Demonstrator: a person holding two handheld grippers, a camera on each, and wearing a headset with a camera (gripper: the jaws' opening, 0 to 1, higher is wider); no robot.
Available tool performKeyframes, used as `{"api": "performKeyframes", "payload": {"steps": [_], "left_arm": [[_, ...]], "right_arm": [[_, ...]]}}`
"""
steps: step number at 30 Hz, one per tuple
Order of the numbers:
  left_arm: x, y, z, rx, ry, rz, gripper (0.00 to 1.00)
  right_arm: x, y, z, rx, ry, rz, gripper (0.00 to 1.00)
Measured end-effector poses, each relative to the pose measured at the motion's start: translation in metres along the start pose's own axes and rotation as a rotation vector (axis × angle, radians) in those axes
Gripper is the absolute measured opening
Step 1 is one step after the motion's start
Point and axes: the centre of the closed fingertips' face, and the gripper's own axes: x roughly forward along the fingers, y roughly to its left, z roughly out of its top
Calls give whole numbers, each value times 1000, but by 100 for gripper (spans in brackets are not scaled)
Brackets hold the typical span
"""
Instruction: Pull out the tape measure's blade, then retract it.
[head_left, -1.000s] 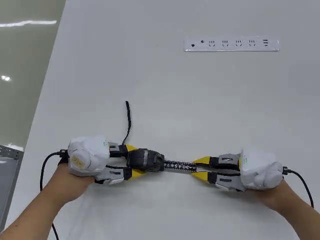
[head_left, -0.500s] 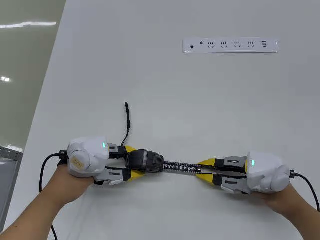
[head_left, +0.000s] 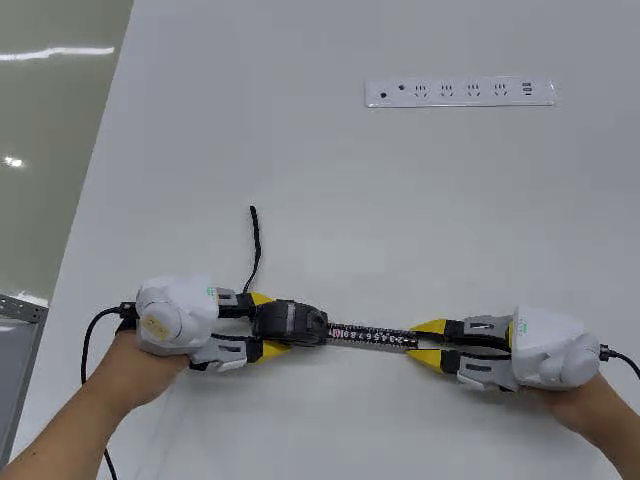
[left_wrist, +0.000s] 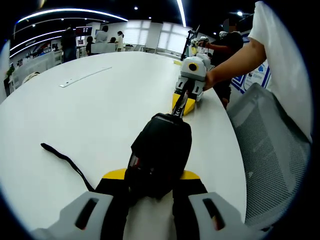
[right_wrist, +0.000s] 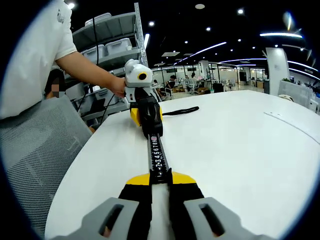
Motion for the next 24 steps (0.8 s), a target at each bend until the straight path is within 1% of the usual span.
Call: {"api": "performKeyframes", "payload": {"steps": [19,24], "left_arm": [[0,0,0,-2,5,2,30],[0,0,0,-3,7,0,30]], "right_arm": [[-19,-2,-6,13,1,-17,10],[-26,-4,-8,20,0,-26,10]]}}
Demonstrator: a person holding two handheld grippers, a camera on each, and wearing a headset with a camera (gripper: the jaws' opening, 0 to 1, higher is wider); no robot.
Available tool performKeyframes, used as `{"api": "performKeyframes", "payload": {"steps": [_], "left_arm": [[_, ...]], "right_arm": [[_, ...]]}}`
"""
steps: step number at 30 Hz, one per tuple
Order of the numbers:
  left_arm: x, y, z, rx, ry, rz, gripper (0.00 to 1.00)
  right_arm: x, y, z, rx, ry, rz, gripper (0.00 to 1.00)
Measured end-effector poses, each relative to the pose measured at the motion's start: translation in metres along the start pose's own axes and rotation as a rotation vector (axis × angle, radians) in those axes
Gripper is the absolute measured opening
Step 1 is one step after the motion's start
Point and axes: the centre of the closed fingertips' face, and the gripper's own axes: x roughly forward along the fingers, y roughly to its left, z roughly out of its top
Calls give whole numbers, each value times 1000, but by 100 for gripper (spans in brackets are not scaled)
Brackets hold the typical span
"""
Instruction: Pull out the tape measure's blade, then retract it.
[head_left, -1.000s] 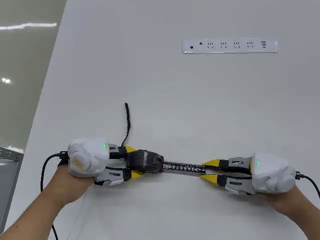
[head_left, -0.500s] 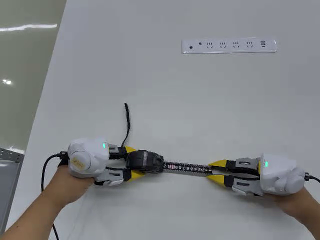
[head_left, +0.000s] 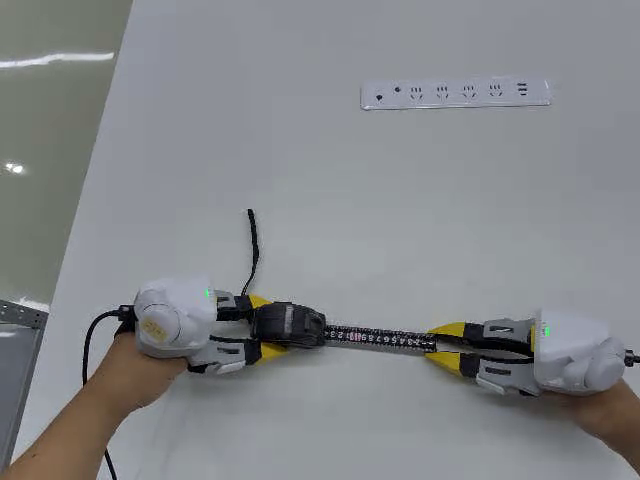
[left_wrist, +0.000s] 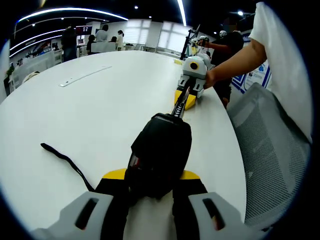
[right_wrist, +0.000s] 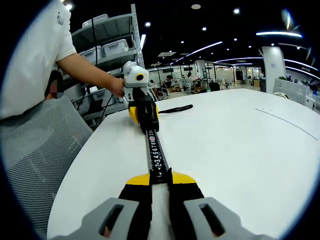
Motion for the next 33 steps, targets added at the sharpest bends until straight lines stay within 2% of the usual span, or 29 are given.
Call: {"api": "performKeyframes", "payload": {"steps": [33], "left_arm": [[1,0,0,-1,7,2,30]], "right_arm": [[-29,-6,-11,30,-4,-40,10]]}}
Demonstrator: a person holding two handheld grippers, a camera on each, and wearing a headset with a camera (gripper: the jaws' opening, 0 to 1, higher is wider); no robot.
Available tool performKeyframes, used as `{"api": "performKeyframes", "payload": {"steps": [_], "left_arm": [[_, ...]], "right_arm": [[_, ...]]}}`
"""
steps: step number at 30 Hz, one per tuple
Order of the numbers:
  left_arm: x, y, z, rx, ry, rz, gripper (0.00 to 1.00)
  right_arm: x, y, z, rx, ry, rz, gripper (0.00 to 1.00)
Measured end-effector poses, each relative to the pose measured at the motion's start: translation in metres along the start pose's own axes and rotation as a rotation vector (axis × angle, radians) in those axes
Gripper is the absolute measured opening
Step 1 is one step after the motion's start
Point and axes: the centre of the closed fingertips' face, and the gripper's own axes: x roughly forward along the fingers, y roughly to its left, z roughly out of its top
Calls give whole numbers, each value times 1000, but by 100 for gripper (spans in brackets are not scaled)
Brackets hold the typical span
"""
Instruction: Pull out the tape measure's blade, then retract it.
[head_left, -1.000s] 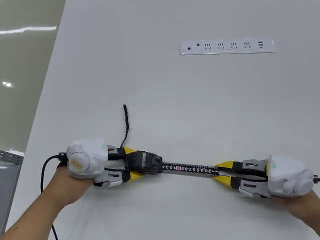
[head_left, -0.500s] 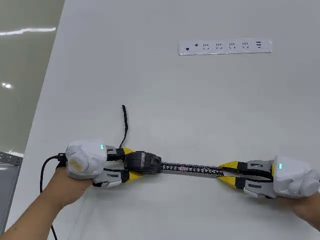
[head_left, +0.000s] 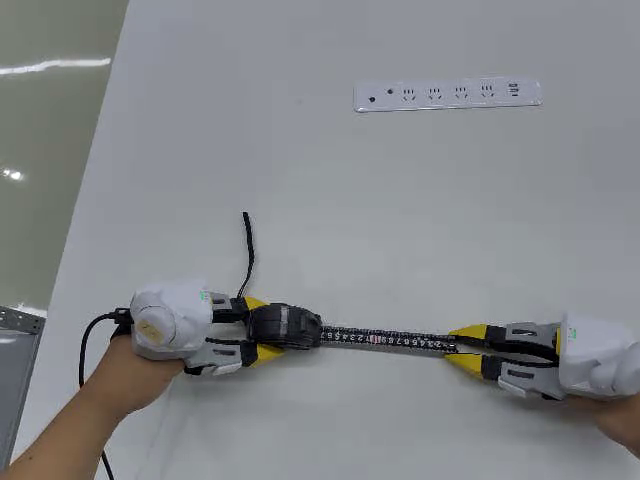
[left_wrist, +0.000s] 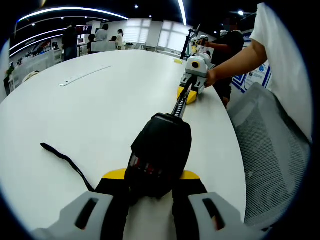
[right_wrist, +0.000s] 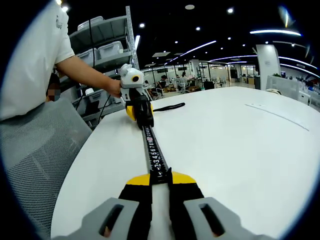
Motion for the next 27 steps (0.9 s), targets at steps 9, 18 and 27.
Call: {"api": "performKeyframes", "payload": {"steps": [9,18,27], "left_arm": [[0,0,0,1,4,0,30],[0,0,1,0,7,0,30],[0,0,1,-2,7,3,30]], "right_arm": [[-4,0,-2,0,2,-4,10],[-13,-3,-5,7,2,-10,9],[-20,-4,-8,19,4,-18,9]]}}
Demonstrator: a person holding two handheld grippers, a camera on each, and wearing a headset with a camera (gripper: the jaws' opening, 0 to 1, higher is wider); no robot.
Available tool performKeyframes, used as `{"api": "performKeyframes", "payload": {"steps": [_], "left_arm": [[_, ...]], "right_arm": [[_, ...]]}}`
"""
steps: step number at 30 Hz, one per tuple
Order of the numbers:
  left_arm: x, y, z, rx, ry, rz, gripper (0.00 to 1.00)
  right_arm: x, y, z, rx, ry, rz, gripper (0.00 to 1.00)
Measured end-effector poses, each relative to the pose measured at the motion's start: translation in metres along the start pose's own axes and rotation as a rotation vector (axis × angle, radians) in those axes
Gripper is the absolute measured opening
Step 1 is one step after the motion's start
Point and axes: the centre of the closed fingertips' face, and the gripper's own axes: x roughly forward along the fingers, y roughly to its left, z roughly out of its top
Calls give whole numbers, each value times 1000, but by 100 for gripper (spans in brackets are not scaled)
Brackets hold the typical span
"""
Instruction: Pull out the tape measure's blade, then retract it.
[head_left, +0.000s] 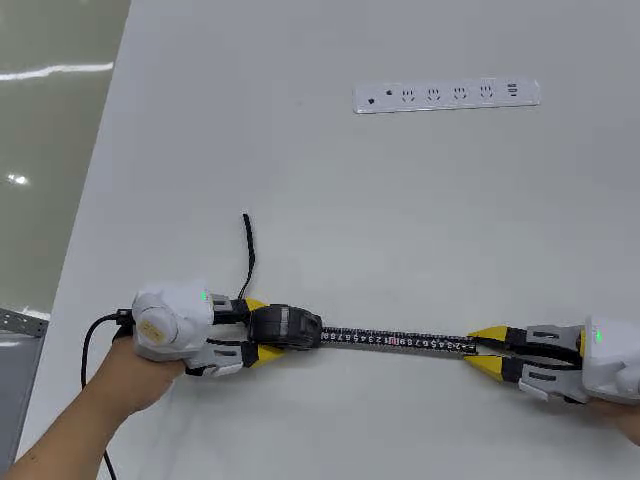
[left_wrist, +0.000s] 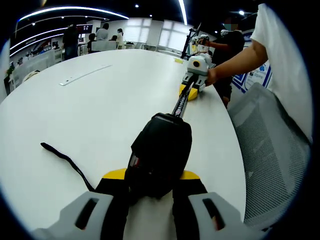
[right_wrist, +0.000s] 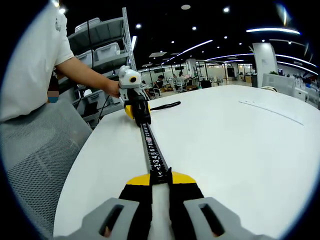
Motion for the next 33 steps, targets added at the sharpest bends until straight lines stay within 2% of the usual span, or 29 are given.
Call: {"api": "performKeyframes", "payload": {"steps": [12,22,33], "left_arm": [[0,1,0,1,4,-1,30],[0,1,-1,-2,2,-2,30],[0,1,-1,0,5,-1,30]], "right_arm": [[-7,-2,-2,13,-1,-7,9],[-20,-5,-5,30,-1,-17,9],[-27,-2,-2,34,3,-25,9]]}}
